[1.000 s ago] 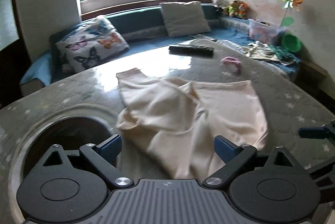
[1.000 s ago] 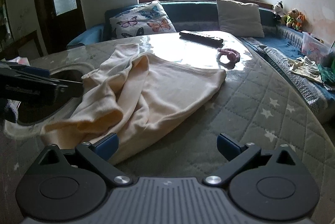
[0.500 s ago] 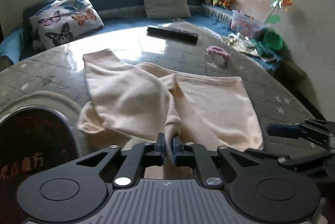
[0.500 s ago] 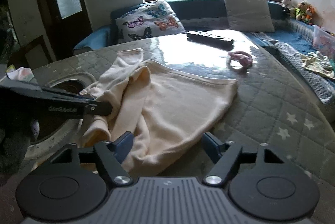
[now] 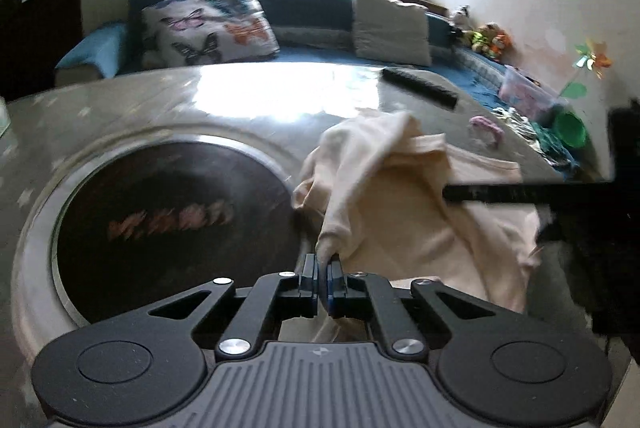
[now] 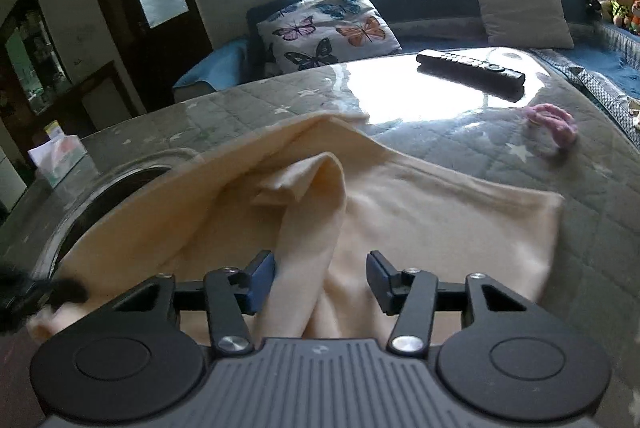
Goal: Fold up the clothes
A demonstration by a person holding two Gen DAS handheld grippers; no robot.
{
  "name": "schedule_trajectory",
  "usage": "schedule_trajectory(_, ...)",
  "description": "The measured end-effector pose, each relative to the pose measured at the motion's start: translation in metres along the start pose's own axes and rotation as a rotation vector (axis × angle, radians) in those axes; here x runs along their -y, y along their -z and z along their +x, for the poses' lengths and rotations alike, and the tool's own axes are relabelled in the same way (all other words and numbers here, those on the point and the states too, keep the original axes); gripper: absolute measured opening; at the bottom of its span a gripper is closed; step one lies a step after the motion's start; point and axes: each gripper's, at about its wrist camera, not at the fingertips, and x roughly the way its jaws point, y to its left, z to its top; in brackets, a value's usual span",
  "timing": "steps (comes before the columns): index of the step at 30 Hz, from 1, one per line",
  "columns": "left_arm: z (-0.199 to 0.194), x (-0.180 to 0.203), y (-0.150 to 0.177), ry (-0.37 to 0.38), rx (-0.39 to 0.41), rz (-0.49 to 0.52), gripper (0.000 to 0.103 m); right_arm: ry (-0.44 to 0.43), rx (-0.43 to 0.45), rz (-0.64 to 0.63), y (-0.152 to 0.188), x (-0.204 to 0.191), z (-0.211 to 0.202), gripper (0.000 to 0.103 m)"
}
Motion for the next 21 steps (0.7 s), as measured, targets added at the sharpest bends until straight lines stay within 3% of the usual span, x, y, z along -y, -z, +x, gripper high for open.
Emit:
schedule_trajectory(3, -0.009, -0.008, 0.010, -0.006, -0.010, -0.027, 0.004, -0.034, -0.004, 0.023, -0.007, 0.000, 0.012, 0.034)
schedule_trajectory(7, -0.023, -0.013, 0.021, -0.011, -0.015, -0.049, 0.004, -0.073, 0.003, 0.029, -0.013, -0.006, 0.022, 0.006)
schedule_trajectory(12, -0.043, -0.018, 0.036, -0.039, -0.024, -0.080, 0.004, -0.071, 0.062, -0.008, -0.008, -0.016, -0.005, 0.003)
schedule_trajectory(17, -0.063, -0.024, 0.062, -0.048, -0.070, -0.102, 0.004, -0.001, 0.123, 0.029, 0.010, 0.001, -0.057, 0.003)
schedule_trajectory(21, -0.068, -0.020, 0.062, -0.051, -0.063, -0.070, 0.008, 0.076, 0.098, 0.081, 0.037, 0.022, -0.084, 0.003)
